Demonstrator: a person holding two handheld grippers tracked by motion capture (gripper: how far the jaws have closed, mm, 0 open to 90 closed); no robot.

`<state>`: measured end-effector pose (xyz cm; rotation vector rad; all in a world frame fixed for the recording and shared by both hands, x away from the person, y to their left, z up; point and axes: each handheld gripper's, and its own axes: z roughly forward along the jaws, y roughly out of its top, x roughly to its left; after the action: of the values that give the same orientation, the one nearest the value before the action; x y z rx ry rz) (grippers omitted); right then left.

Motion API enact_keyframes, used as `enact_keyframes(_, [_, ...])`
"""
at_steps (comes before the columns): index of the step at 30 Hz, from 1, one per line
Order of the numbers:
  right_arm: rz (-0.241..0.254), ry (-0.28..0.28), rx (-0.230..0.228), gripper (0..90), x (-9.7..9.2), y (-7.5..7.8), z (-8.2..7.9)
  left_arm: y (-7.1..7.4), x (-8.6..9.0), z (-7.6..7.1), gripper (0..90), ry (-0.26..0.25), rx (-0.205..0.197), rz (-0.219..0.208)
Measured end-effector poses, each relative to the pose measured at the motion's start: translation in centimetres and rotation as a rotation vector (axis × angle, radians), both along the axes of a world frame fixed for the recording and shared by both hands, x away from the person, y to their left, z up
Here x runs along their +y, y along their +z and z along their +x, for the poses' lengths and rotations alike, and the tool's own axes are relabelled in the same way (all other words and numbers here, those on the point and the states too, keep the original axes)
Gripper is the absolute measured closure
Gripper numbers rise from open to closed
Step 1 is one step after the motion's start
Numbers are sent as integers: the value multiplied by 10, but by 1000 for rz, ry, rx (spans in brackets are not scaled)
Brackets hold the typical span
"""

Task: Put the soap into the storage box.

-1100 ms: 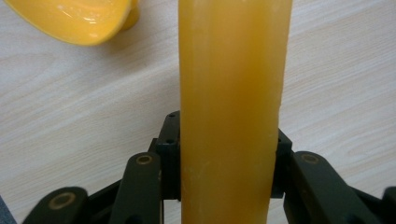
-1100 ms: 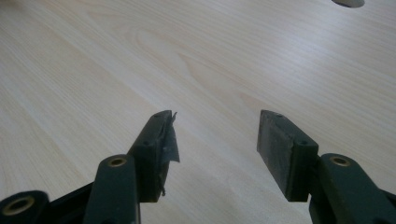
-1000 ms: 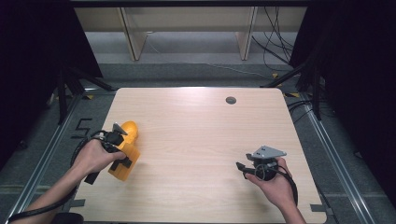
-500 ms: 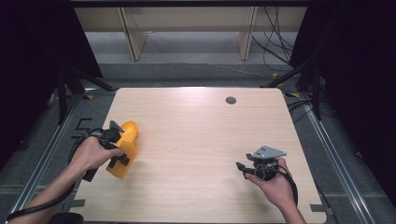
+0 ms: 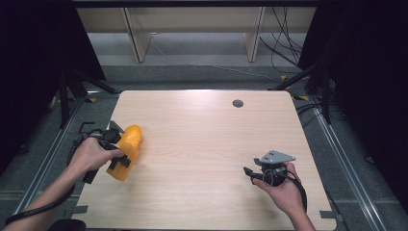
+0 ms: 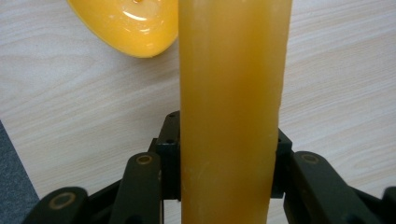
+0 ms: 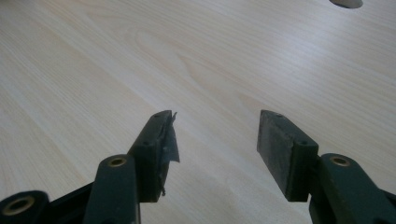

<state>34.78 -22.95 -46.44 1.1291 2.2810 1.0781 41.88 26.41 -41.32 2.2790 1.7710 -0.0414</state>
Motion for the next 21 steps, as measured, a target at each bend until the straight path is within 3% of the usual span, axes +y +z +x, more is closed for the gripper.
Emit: enact_keyframes(21, [-9, 10, -8, 464, -1, 0, 1, 8, 2, 4, 605, 10, 13, -8])
